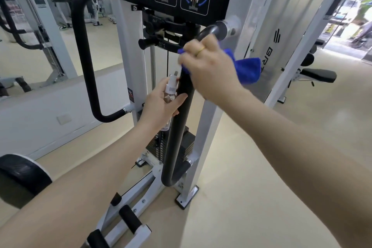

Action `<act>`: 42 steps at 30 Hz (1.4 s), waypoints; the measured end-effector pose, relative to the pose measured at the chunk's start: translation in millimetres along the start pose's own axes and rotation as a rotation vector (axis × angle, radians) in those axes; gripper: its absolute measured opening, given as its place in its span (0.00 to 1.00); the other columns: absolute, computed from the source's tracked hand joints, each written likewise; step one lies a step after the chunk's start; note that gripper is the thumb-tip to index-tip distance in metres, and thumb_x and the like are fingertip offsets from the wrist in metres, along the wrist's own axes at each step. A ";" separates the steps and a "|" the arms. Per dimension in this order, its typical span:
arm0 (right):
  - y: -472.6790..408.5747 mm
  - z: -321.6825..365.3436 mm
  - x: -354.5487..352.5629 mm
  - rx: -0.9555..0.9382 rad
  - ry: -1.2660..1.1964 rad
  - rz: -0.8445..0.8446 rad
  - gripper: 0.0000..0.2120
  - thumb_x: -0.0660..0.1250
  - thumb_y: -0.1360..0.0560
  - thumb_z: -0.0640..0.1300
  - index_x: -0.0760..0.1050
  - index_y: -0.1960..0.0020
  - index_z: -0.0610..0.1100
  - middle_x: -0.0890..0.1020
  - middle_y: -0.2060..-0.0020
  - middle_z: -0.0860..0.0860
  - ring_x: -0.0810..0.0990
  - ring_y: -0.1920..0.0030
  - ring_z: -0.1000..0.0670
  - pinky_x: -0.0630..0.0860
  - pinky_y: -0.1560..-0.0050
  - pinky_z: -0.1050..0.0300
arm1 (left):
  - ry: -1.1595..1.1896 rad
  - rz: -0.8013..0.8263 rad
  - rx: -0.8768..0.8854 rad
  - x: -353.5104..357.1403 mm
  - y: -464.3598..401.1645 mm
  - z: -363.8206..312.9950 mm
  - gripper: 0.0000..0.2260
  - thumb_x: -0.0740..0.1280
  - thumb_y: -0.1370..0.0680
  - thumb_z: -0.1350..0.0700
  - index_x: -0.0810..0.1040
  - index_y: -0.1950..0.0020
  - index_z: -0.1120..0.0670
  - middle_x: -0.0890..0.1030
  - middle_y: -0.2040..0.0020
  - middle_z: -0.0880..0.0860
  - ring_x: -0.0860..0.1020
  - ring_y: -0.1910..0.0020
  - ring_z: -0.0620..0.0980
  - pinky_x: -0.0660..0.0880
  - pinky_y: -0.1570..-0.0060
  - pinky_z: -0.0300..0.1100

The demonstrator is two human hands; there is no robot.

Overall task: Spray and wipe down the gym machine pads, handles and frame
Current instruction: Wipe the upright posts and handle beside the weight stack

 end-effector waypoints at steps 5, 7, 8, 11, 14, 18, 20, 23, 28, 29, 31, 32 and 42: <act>-8.8 -6.3 0.5 -0.155 0.133 -0.012 0.07 0.64 0.32 0.39 0.79 0.60 0.49 0.80 0.62 0.52 0.75 0.65 0.49 0.70 0.63 0.60 | -0.010 0.014 0.019 1.0 0.3 -2.3 0.14 0.68 0.24 0.59 0.73 0.41 0.48 0.78 0.63 0.47 0.76 0.72 0.41 0.74 0.70 0.35; -18.7 -20.2 -2.1 0.002 0.071 -0.055 0.03 0.68 0.34 0.41 0.79 0.62 0.48 0.79 0.64 0.52 0.75 0.65 0.49 0.70 0.68 0.59 | -0.032 0.043 0.016 -0.3 -2.1 -2.8 0.17 0.68 0.25 0.58 0.72 0.38 0.46 0.79 0.57 0.46 0.78 0.67 0.43 0.77 0.67 0.38; -20.8 -24.9 -3.4 0.086 0.019 -0.094 0.02 0.69 0.33 0.42 0.80 0.61 0.47 0.79 0.65 0.51 0.75 0.65 0.48 0.70 0.69 0.59 | -0.056 0.056 0.029 -1.3 -3.9 -3.8 0.19 0.69 0.25 0.58 0.71 0.36 0.46 0.79 0.56 0.45 0.78 0.65 0.43 0.77 0.66 0.37; -28.0 -40.8 -5.7 0.270 -0.205 -0.098 0.06 0.66 0.28 0.42 0.81 0.56 0.45 0.80 0.61 0.48 0.76 0.59 0.46 0.71 0.67 0.57 | -0.146 0.065 0.077 -6.1 -7.7 -6.3 0.22 0.70 0.26 0.56 0.70 0.32 0.47 0.78 0.55 0.42 0.79 0.64 0.40 0.79 0.63 0.38; -31.8 -79.2 4.9 0.471 -0.426 0.068 0.09 0.63 0.26 0.44 0.82 0.52 0.47 0.81 0.56 0.50 0.77 0.53 0.51 0.73 0.53 0.56 | -0.205 0.071 0.092 -8.2 -9.1 -5.6 0.23 0.70 0.26 0.54 0.70 0.32 0.47 0.79 0.57 0.43 0.78 0.64 0.43 0.81 0.58 0.48; -22.6 -130.2 9.5 0.802 -0.729 0.001 0.08 0.63 0.28 0.39 0.82 0.58 0.44 0.81 0.64 0.54 0.77 0.62 0.60 0.74 0.56 0.64 | -0.229 0.069 0.125 -7.3 -10.2 -9.1 0.22 0.70 0.26 0.55 0.71 0.34 0.46 0.78 0.59 0.41 0.78 0.65 0.43 0.81 0.60 0.43; -19.3 -131.4 14.2 0.864 -0.723 0.004 0.09 0.62 0.27 0.38 0.81 0.57 0.44 0.79 0.64 0.56 0.76 0.62 0.60 0.74 0.56 0.65 | -0.225 0.086 0.119 -5.7 -10.6 -9.4 0.22 0.69 0.26 0.55 0.70 0.33 0.46 0.78 0.57 0.41 0.79 0.63 0.43 0.81 0.60 0.42; -3.8 -124.3 7.6 0.917 -0.675 -0.049 0.08 0.61 0.24 0.40 0.79 0.55 0.45 0.79 0.61 0.55 0.76 0.58 0.56 0.74 0.52 0.62 | -0.222 0.113 0.102 -4.3 -9.8 -10.3 0.22 0.69 0.25 0.55 0.69 0.33 0.45 0.77 0.55 0.43 0.79 0.60 0.43 0.81 0.58 0.44; 53.4 -113.6 24.9 1.030 -1.064 0.255 0.06 0.64 0.24 0.41 0.79 0.58 0.46 0.80 0.61 0.50 0.78 0.60 0.51 0.74 0.57 0.58 | -0.273 0.133 0.109 -3.9 -11.7 -12.1 0.23 0.69 0.25 0.53 0.68 0.31 0.45 0.78 0.52 0.47 0.79 0.58 0.43 0.81 0.57 0.44; 65.2 -115.3 28.6 0.993 -0.810 0.380 0.07 0.62 0.23 0.40 0.79 0.56 0.45 0.79 0.59 0.49 0.77 0.58 0.49 0.72 0.57 0.56 | -0.274 0.136 0.109 -3.6 -11.4 -12.3 0.23 0.69 0.25 0.53 0.68 0.31 0.46 0.78 0.51 0.47 0.79 0.58 0.43 0.81 0.57 0.44; 80.1 -118.8 25.3 0.906 -0.284 0.486 0.10 0.57 0.21 0.40 0.76 0.47 0.41 0.74 0.49 0.45 0.75 0.52 0.42 0.70 0.55 0.53 | -0.277 0.143 0.111 -2.6 -10.3 -12.9 0.23 0.68 0.25 0.53 0.68 0.31 0.46 0.77 0.51 0.48 0.79 0.59 0.43 0.80 0.58 0.41; 78.9 -113.8 20.8 0.862 -0.194 0.461 0.10 0.55 0.20 0.39 0.74 0.44 0.41 0.71 0.49 0.44 0.74 0.52 0.40 0.71 0.55 0.52 | -0.279 0.143 0.110 -2.7 -10.4 -13.0 0.23 0.68 0.25 0.53 0.68 0.31 0.47 0.77 0.52 0.47 0.79 0.60 0.43 0.79 0.59 0.39; 2.7 -59.0 -52.7 0.653 -0.540 -0.411 0.09 0.58 0.25 0.36 0.76 0.51 0.41 0.79 0.66 0.52 0.77 0.61 0.50 0.69 0.58 0.61 | -0.050 -0.019 -0.012 -18.6 -7.2 -6.7 0.15 0.72 0.28 0.55 0.68 0.49 0.50 0.81 0.51 0.48 0.77 0.67 0.44 0.78 0.64 0.40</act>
Point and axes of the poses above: each hand's wrist, its own y-axis away from the middle knuckle, its own x-axis out of the palm, z = x × y, the point moved 9 cm from there along -y, towards the middle knuckle
